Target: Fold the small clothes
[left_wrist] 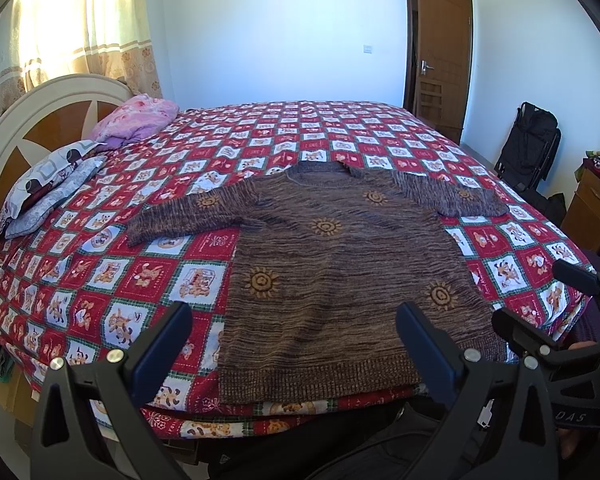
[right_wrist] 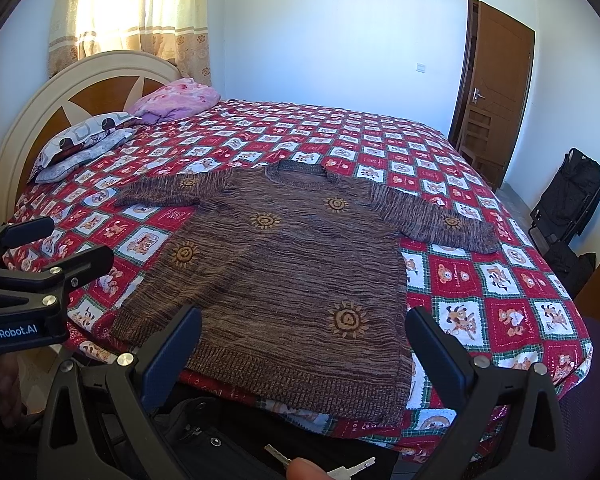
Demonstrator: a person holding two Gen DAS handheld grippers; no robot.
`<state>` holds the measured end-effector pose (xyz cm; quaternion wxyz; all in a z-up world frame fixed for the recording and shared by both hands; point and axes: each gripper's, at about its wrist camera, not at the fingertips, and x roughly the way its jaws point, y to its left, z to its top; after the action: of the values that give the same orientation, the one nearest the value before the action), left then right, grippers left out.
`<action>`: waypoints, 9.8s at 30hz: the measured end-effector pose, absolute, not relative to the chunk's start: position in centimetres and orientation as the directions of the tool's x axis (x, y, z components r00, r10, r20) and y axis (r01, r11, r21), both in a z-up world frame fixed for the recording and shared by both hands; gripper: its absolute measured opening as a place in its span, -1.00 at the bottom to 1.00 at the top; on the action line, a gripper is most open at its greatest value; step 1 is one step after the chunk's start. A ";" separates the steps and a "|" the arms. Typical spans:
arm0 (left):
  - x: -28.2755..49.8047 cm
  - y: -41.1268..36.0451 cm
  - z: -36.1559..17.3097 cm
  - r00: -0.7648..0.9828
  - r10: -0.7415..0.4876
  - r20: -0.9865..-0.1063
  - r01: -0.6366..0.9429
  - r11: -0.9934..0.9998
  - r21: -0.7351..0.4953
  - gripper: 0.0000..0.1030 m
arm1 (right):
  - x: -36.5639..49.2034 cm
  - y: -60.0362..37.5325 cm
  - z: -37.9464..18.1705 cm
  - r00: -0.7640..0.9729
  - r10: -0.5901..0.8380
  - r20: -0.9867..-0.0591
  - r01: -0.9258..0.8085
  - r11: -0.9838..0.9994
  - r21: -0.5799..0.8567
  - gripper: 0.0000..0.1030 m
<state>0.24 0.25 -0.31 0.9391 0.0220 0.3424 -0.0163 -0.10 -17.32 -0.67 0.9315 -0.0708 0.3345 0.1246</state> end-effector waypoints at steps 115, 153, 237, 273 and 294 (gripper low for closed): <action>29.3 -14.0 -8.3 0.601 -0.283 -0.747 0.489 0.870 0.064 0.58 | 29.4 -30.3 -14.8 0.627 0.334 -0.704 -0.157 0.939 0.305 0.40; 35.3 -10.7 -8.0 0.519 -0.497 -0.696 0.415 0.858 -0.302 -0.89 | 28.4 -31.4 -16.6 0.667 0.286 -0.688 -0.115 0.952 0.284 0.45; 26.1 19.6 -12.2 0.654 0.183 -0.734 -0.269 0.963 0.000 0.46 | 33.4 -5.6 -15.4 0.393 0.498 -0.773 -0.587 0.783 0.205 0.65; 27.2 28.3 -13.6 0.672 0.092 -0.735 -0.372 0.900 -0.228 -0.78 | 29.4 -3.3 -16.6 0.490 0.460 -0.740 -0.665 0.746 0.023 0.67; 29.0 19.3 -5.1 0.798 -0.096 -0.595 -0.109 0.948 -0.299 -0.80 | 30.3 -10.9 -10.4 0.558 0.531 -0.637 -0.505 0.827 0.247 0.68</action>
<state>28.96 19.34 -5.15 0.9345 -0.1611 0.3176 0.0033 30.26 -10.95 -10.40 0.8825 0.0176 0.3670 0.2937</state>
